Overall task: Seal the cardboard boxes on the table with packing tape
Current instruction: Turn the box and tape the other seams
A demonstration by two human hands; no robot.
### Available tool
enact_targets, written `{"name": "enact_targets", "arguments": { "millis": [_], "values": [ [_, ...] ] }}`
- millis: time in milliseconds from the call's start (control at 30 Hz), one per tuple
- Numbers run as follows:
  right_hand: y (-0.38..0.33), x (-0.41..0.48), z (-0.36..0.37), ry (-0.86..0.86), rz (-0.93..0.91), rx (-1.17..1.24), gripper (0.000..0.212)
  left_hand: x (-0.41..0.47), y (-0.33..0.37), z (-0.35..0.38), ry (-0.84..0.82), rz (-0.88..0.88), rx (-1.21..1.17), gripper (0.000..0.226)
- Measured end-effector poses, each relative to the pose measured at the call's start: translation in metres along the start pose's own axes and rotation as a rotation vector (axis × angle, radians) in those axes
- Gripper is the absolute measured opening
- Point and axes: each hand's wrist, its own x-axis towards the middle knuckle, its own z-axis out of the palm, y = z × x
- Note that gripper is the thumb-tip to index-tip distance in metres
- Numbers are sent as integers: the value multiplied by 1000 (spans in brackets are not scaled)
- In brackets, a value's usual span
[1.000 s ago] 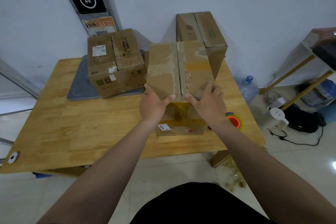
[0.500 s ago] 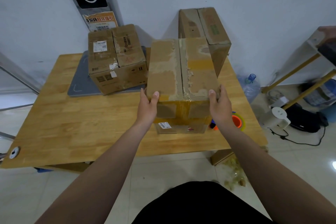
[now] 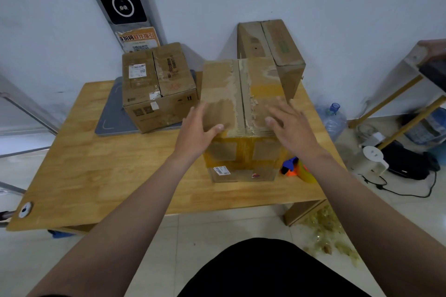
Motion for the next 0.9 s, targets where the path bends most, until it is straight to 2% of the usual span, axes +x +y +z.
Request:
{"name": "enact_targets", "arguments": {
  "millis": [133, 233, 300, 400, 567, 733, 900],
  "values": [
    [-23, 16, 4, -216, -71, -48, 51, 16, 19, 17, -228, 112, 323, 105],
    [-22, 15, 12, -242, -82, -178, 67, 22, 12, 27, -236, 125, 420, 113],
    [-19, 14, 15, -246, -98, -268, 83, 25, 8, 28, -228, 117, 415, 114],
    [-18, 16, 17, -234, -107, -316, 92, 27, 8, 26, -237, 117, 394, 117],
    [-12, 17, 17, -227, -114, -218, 86, 37, 3, 2, -341, 172, 370, 110],
    [-1, 18, 20, -253, -195, -353, 93, 45, -20, -27, -442, 248, 265, 102],
    [0, 18, 20, -203, -207, -266, 92, 45, -35, -39, -504, 244, 157, 101]
  ]
}}
